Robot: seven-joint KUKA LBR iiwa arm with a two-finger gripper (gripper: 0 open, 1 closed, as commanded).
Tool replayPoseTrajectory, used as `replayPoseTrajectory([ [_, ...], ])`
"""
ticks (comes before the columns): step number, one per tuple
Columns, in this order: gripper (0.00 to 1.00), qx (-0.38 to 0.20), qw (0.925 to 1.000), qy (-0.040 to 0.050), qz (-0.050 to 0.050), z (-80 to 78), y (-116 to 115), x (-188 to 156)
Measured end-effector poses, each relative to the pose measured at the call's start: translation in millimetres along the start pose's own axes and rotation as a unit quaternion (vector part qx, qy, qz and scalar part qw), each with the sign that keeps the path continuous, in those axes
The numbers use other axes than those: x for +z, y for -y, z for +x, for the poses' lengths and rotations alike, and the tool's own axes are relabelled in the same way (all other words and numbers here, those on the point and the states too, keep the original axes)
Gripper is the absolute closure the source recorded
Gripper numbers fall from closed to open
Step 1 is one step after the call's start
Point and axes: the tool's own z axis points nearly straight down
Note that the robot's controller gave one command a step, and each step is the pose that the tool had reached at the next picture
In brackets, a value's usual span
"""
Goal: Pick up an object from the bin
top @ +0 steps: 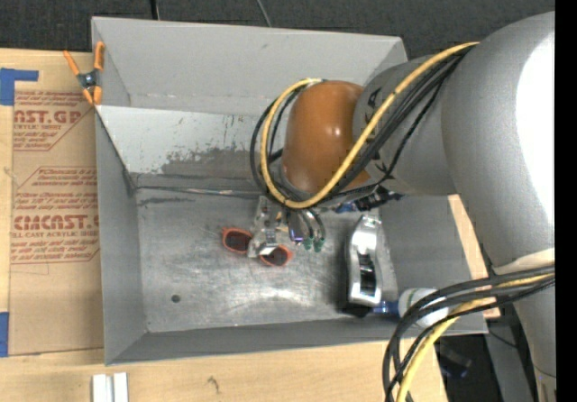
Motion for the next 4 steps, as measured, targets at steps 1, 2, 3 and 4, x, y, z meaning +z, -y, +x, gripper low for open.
replayPoseTrajectory([
  [1, 1.0, 0.004, 1.0, -0.0004, 0.0, 3.5, 3, 4],
  [2, 0.0, -0.039, 0.9992, 0.0073, -0.001, 50.5, -10, 28],
  [3, 1.0, -0.04, 0.9992, -0.0035, 0.001, 54.8, -10, 27],
  [4, 1.0, -0.04, 0.9992, -0.0035, 0.0, 54.8, -10, 27],
])
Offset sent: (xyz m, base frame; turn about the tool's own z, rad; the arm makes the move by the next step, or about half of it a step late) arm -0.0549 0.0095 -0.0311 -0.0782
